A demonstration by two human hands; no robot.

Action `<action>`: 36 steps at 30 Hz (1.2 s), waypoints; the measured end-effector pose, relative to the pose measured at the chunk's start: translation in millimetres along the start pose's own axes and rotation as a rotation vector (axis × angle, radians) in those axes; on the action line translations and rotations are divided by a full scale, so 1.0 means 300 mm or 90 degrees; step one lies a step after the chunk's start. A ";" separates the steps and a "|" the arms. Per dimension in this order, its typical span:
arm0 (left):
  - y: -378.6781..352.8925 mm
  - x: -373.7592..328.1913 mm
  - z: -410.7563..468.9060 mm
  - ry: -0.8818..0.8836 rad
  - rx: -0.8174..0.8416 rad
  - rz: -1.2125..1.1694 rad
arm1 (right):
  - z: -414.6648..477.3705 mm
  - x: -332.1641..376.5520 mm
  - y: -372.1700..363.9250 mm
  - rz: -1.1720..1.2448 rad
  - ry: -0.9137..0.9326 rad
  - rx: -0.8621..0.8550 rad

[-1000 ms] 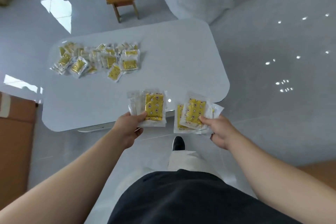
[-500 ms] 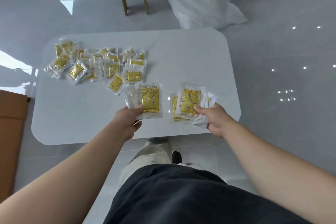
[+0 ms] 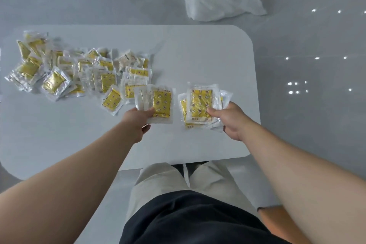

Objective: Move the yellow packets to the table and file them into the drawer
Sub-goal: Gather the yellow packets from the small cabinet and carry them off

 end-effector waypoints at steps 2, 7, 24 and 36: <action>-0.021 -0.019 0.063 0.013 -0.008 -0.001 | 0.077 0.019 -0.012 -0.037 -0.012 -0.002; -0.089 -0.056 0.235 0.014 -0.014 -0.001 | 0.281 0.047 -0.041 -0.113 -0.041 0.028; -0.169 -0.258 0.759 -0.002 -0.138 0.203 | 0.761 0.046 -0.026 -0.258 -0.083 0.017; 0.004 -0.258 0.624 -0.088 -0.359 0.486 | 0.874 0.236 -0.313 -0.607 0.059 0.120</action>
Point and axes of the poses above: each hand's wrist, its own z-axis towards the middle knuckle, its own y-axis out of the back of the hand, x = y × z, the point moved 10 cm from there along z, towards the middle knuckle, and after that the axes turned 14 degrees about z, right-handed, at the moved point
